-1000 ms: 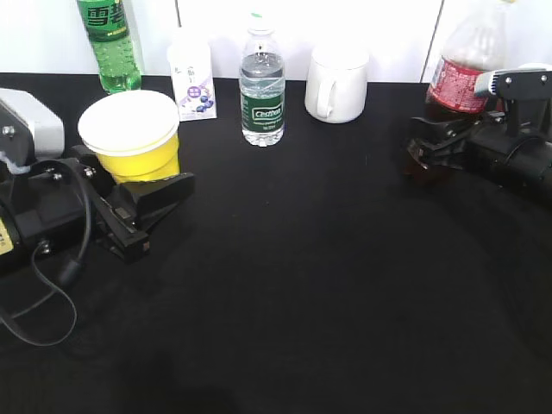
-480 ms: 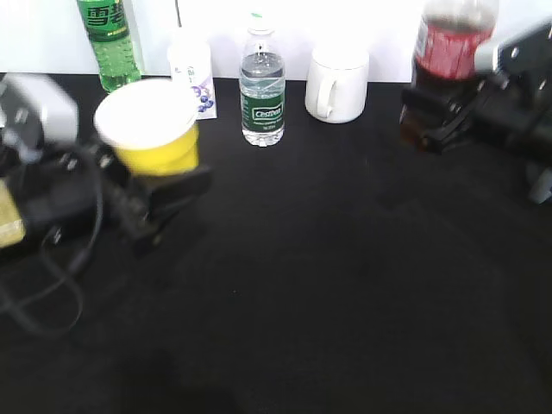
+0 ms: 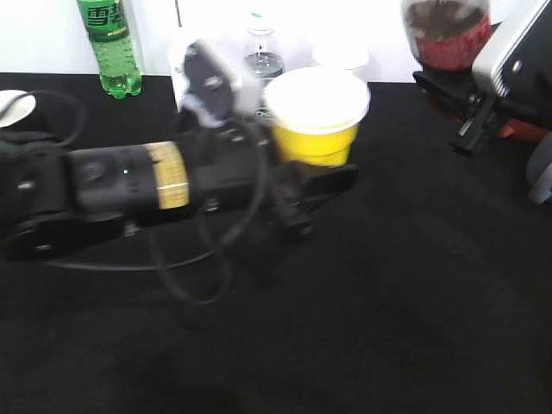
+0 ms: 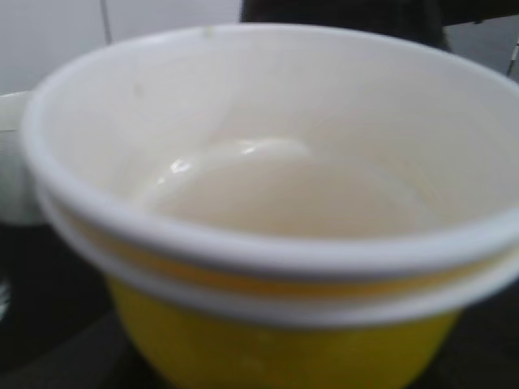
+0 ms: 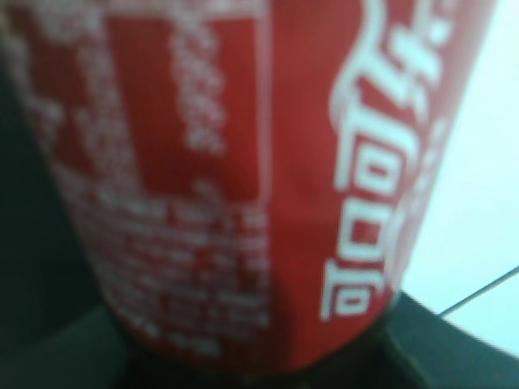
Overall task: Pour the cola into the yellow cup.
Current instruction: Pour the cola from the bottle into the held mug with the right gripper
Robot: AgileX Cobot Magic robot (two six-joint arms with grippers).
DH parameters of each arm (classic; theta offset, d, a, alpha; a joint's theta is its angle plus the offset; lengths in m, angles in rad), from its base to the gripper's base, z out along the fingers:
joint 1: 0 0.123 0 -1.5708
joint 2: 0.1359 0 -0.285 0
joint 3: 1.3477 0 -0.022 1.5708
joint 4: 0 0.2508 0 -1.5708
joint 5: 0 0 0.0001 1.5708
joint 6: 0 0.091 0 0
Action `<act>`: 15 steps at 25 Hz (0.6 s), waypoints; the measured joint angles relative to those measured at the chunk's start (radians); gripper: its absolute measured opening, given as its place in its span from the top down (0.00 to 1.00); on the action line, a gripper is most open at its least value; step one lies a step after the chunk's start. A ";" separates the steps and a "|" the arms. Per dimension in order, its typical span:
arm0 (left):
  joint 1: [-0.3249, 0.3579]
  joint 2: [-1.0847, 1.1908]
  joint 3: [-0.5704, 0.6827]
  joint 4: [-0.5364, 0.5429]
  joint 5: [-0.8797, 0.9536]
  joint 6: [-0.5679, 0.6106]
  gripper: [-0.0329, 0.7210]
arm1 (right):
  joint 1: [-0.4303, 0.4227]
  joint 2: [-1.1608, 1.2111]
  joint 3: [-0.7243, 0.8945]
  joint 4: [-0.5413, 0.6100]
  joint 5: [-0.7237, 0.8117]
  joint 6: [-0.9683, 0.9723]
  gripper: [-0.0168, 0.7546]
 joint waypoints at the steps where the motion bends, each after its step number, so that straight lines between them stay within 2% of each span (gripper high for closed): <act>1: -0.006 0.011 -0.013 -0.012 0.005 -0.002 0.37 | 0.000 0.000 0.000 0.000 0.000 -0.047 0.51; 6: -0.028 0.021 -0.021 -0.017 0.025 -0.020 0.37 | 0.000 0.000 0.000 0.005 0.001 -0.303 0.51; 10: -0.033 0.021 -0.021 -0.008 0.055 -0.020 0.37 | 0.000 0.000 0.000 0.111 0.002 -0.479 0.51; 15: -0.033 0.021 -0.021 -0.008 0.056 -0.020 0.37 | 0.000 0.000 0.000 0.138 0.003 -0.640 0.51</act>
